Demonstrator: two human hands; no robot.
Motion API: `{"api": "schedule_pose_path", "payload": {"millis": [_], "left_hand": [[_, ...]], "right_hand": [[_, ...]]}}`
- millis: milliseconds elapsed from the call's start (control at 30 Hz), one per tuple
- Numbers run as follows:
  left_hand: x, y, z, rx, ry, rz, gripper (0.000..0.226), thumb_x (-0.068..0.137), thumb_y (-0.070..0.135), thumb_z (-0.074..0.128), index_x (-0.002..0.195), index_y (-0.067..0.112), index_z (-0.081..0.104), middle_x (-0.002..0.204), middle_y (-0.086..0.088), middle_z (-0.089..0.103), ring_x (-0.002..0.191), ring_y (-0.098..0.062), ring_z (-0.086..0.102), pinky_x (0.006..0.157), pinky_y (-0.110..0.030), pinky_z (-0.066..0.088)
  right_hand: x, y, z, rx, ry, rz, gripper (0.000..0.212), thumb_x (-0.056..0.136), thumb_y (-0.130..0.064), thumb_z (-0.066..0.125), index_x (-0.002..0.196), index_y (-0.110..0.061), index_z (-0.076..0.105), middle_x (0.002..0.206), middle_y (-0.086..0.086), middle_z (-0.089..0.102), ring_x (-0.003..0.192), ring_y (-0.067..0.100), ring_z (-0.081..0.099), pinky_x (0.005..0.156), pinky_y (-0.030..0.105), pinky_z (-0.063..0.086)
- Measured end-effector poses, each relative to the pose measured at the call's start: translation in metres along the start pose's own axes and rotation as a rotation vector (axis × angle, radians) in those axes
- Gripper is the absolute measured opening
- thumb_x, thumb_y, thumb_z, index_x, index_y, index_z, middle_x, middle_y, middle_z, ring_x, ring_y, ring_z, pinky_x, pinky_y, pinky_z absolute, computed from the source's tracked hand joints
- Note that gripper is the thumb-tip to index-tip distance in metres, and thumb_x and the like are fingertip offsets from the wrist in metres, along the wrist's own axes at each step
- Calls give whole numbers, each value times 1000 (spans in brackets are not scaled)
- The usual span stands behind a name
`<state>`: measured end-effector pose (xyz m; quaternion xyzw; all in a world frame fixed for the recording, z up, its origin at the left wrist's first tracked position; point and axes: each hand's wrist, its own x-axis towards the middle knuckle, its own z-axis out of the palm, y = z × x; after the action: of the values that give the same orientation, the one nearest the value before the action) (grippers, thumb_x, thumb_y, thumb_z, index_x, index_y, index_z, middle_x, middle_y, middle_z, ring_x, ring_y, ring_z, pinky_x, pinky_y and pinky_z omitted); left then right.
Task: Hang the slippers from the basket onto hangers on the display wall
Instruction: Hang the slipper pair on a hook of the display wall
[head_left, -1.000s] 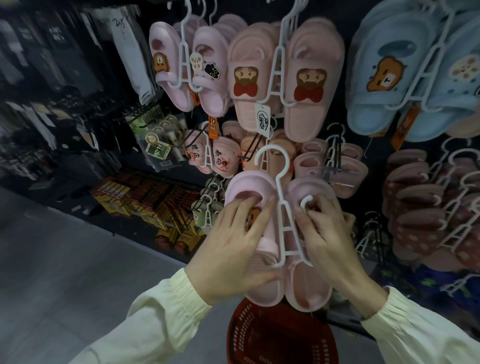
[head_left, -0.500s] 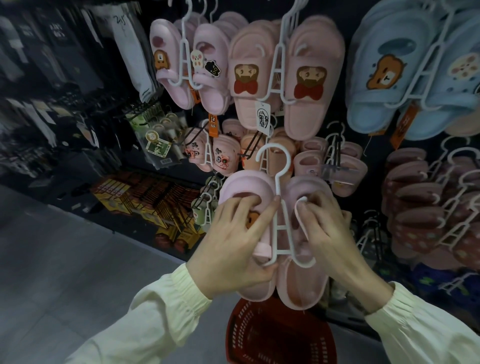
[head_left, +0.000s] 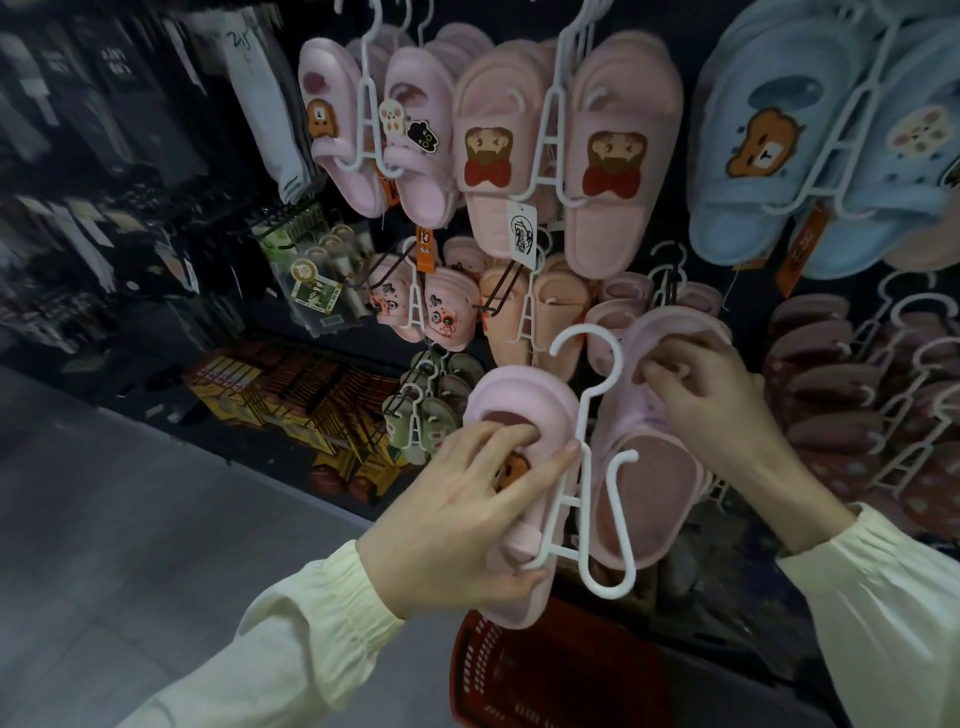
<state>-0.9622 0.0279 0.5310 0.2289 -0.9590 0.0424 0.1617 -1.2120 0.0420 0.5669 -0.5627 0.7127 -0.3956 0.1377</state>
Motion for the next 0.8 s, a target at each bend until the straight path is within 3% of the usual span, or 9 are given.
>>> {"api": "schedule_pose_path", "payload": {"millis": [100,233,333,400,467,500,633,733,800], "left_hand": [[1,1,0,34,-31,7,95,75,58,69,154,20,33,134,-12,47,123,-32,46,101,-49,45],[3,3,1,48,-37,-2,90,75,57,68,152,20,39,132,-12,49,122,-33,46,101,-48,45],[5,4,1,50,-29,-9,88,75,57,68,150,20,41,132,-12,49,121,-34,47,99,-49,45],[7,6,0,65,-32,-8,88,76,58,66,151,20,40,132,-12,48,120,-33,46,99,-49,45],[9,8,-1,87,-29,-11,88,76,59,65,151,20,39,132,-11,47,121,-33,46,99,-48,45],[10,9,-2,95,-21,-14,89,76,59,65,151,20,39,132,-11,47,121,-33,46,99,-47,45],[17,14,-4,110,12,-34,91,73,59,70,150,18,42,132,-12,46,119,-35,48,98,-47,45],[20,17,-6,135,15,-54,91,74,60,69,149,17,43,132,-12,46,118,-35,48,98,-48,43],[21,20,-7,144,16,-72,89,73,59,69,149,17,45,132,-12,47,118,-35,48,98,-48,43]], "right_hand": [[0,-6,-4,-3,23,-18,28,93,-22,58,69,-36,57,83,-20,56,92,21,58,93,57,43],[-3,-16,-9,11,37,-61,11,80,-45,47,75,-41,56,101,-7,58,105,21,56,96,59,43],[-5,-18,-12,-28,64,-124,6,83,-39,49,83,-37,55,103,-2,57,107,23,53,96,59,42],[-7,-18,-14,-75,75,-155,3,87,-32,55,89,-34,54,106,0,56,109,23,51,100,48,37],[-10,-18,-15,-120,67,-166,14,89,-22,60,95,-32,52,110,-2,53,112,21,48,92,34,25],[-11,-19,-16,-132,69,-178,18,88,-17,61,96,-30,51,109,-4,52,112,20,47,89,33,23],[-16,-21,-19,-141,77,-245,24,87,-15,62,97,-30,46,105,-7,51,106,16,48,86,33,26],[-20,-20,-21,-118,53,-291,28,86,-12,65,98,-28,46,101,-9,52,94,4,41,78,7,23],[-24,-18,-22,-101,37,-310,29,86,-11,66,99,-28,46,100,-9,53,93,2,40,77,6,25]]}}
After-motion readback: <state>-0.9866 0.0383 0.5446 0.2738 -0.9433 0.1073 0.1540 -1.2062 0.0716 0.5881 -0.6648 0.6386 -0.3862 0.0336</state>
